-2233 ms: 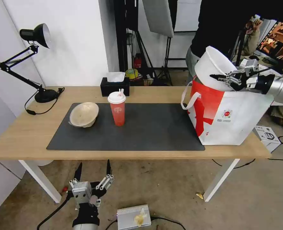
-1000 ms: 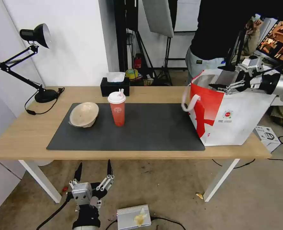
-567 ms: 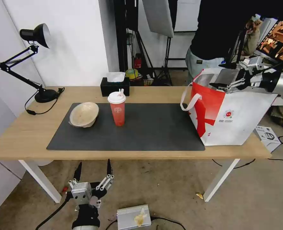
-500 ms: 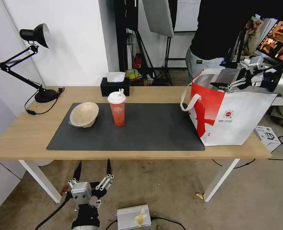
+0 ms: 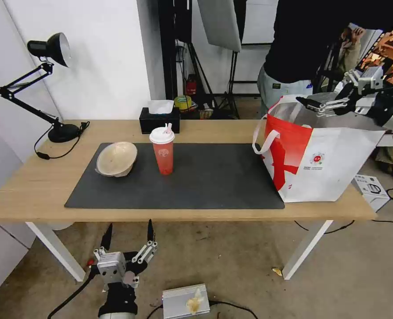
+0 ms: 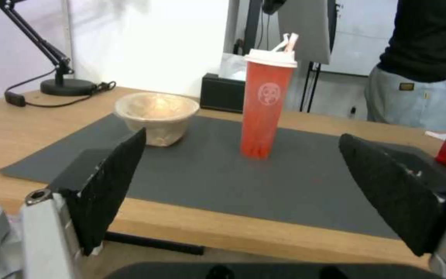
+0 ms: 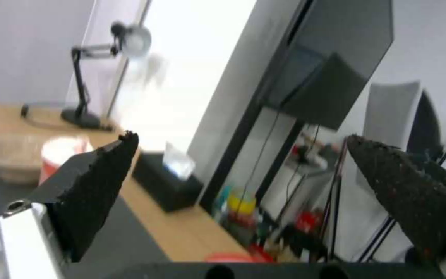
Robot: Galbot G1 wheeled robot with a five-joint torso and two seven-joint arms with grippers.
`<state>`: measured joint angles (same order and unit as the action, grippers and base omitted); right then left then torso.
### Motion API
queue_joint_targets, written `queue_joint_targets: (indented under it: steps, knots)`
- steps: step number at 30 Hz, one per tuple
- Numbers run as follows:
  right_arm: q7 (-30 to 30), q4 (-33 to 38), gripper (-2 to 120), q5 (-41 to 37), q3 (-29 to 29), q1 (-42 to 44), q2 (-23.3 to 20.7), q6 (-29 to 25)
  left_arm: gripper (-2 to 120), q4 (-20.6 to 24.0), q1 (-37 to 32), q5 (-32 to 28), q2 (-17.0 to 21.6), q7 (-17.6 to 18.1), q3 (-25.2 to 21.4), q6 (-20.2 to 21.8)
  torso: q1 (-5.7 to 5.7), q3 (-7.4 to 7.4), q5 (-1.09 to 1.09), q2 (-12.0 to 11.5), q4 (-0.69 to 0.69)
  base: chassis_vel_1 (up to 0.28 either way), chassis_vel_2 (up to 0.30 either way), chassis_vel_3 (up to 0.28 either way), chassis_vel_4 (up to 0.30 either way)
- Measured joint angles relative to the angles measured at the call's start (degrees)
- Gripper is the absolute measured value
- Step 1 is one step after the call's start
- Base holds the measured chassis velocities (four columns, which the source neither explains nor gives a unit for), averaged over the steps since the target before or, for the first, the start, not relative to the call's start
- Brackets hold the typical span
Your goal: Pick up the trash from the table and place it into the takeout bag.
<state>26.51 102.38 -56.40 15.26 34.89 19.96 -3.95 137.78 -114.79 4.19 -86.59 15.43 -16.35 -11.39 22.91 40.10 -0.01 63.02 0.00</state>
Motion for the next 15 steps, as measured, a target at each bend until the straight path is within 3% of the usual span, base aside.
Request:
queue_joint_targets:
  steps: [2,5,12,15]
  knots:
    - [-2.2,1.6,100,-0.1,0.4,1.0,0.0,-0.6,100,0.0,0.1,-0.1,0.0,0.0,0.0,0.0,0.0,0.0,0.0,0.0,0.01,0.0,0.0,0.0,0.0]
    - [-10.6,7.8,100,-0.2,2.6,5.8,0.8,-1.8,100,0.0,0.4,-0.7,0.1,-0.1,-0.2,0.0,0.0,0.0,0.0,0.0,0.02,0.0,0.0,0.0,0.0]
    - [-20.8,21.2,100,2.0,13.4,19.7,3.9,-2.4,100,0.4,0.6,-1.3,0.5,-0.1,-0.5,0.0,0.0,0.0,-0.01,0.0,0.0,0.0,0.0,0.0,0.0]
    - [-25.3,25.6,100,4.1,15.4,24.3,5.6,-2.9,100,0.5,0.7,-1.3,0.6,-0.1,-0.6,0.0,0.0,0.0,-0.01,0.0,0.01,0.0,0.0,0.0,0.0]
